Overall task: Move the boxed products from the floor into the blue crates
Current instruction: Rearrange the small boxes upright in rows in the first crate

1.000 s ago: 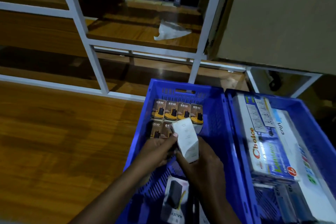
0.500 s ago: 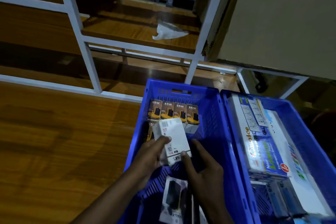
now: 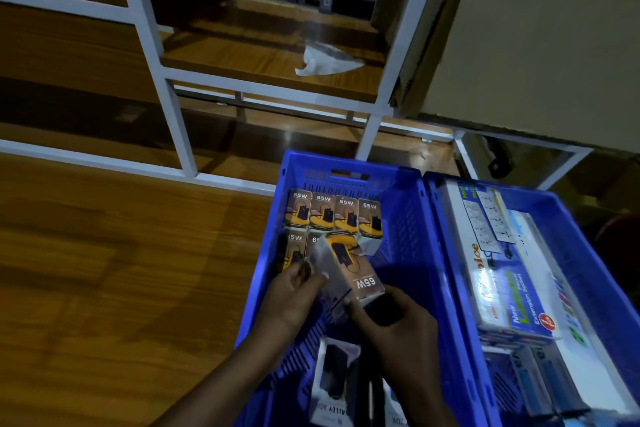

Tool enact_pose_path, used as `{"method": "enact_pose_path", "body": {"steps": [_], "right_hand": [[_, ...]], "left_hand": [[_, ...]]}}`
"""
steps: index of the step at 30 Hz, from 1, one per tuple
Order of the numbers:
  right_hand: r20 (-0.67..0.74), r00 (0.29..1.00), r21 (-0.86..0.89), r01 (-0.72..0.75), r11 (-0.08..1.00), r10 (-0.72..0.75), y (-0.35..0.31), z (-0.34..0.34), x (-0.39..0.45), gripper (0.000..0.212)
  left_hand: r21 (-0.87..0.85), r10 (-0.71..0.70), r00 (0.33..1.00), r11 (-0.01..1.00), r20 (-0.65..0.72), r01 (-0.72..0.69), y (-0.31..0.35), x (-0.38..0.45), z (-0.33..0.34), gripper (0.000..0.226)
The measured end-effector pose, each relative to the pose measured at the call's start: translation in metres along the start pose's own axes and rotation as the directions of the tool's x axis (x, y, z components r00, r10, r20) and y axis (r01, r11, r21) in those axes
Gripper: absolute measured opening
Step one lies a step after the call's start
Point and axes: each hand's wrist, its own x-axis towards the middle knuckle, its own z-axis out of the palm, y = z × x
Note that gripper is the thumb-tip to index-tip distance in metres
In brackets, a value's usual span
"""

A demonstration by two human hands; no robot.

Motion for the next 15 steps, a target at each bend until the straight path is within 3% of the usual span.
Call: {"method": "enact_pose_path", "body": {"steps": [2,4,7,11,15], "right_hand": [[-0.035,0.994,-0.099,0.104,0.990,-0.108,0.000,0.003,-0.006,0.031],[-0.037,0.986,-0.145,0.154,0.977,-0.161,-0.001,0.006,-0.008,0.033],[-0.020,0.989,-0.157,0.141,0.978,-0.146,0.003,0.007,-0.006,0.038],[-0.004,0.990,-0.133,0.136,0.982,-0.138,0.008,0.003,-0.001,0.044],[0.076,0.994,-0.036,0.075,0.997,-0.072,0.010,-0.004,0.005,0.045]], "left_hand": [[0.065,0.133,0.991,0.989,0.003,-0.133,-0.003,0.002,-0.003,0.052],[0.157,0.212,0.976,0.964,0.044,-0.216,-0.007,0.000,-0.003,0.073],[0.376,0.290,0.954,0.879,0.069,-0.295,-0.005,-0.006,-0.004,0.087],[0.603,0.391,0.890,0.660,0.234,-0.448,0.007,0.004,-0.015,0.107],[0.738,0.324,0.863,0.452,0.388,-0.501,0.034,0.013,-0.031,0.112]]}}
